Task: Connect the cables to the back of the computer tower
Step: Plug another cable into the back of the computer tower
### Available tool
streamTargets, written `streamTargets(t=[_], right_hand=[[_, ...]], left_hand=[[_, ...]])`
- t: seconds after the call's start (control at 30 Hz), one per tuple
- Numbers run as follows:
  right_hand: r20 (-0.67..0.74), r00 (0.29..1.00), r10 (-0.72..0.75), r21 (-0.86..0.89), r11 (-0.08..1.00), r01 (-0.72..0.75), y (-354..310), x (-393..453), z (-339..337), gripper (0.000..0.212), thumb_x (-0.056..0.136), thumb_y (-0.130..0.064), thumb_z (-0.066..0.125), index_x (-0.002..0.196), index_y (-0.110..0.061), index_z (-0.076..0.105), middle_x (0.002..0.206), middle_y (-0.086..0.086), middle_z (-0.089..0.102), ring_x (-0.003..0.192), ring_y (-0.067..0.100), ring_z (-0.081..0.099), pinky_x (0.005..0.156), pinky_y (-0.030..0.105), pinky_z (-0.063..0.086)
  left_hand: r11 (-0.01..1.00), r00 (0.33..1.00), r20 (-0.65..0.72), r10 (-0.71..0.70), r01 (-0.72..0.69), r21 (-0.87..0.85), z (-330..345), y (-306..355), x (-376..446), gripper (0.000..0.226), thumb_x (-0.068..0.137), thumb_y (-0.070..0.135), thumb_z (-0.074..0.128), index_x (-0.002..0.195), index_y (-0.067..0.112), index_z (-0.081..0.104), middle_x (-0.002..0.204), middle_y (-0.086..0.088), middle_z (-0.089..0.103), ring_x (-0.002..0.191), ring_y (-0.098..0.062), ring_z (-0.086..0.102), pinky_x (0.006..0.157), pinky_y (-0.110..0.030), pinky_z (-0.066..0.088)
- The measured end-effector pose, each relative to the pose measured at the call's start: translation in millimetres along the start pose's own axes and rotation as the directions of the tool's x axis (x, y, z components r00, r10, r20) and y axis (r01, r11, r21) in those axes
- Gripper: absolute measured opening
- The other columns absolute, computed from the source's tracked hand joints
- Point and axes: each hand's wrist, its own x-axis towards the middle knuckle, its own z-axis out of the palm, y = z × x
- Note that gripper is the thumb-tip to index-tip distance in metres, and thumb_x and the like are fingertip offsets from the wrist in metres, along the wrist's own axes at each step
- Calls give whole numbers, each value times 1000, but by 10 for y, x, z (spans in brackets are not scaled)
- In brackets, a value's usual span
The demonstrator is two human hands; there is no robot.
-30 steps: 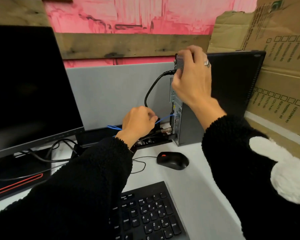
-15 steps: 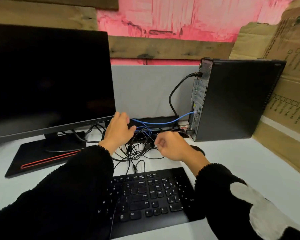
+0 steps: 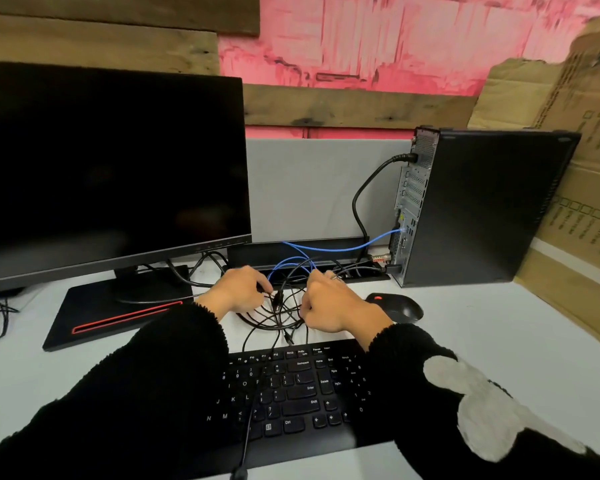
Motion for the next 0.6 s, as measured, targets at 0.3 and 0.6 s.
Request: streamTargets(t=[0.3,0.6], right_hand=[[49,999,12,186,982,-21,111,136,48,18,77,-21,62,79,-16,80,157,4,42,148,22,39,109,44,45],[-16,996,83,422,904,-69,195,156,29,28,91,-5,55,113,-20,50,104,5,67,95,28,62,85,46,54]], left_hand=[[940,976,-155,153,-192,-282,-13,353,211,23,97,22,58,118,28,65,108,4,69,92,-10,63,86,-26,47],[995,993,117,-29,17,102,87,434,406,51,93,58,62,65,15,56,61,1,51,58,-14,48,57,-29,41]])
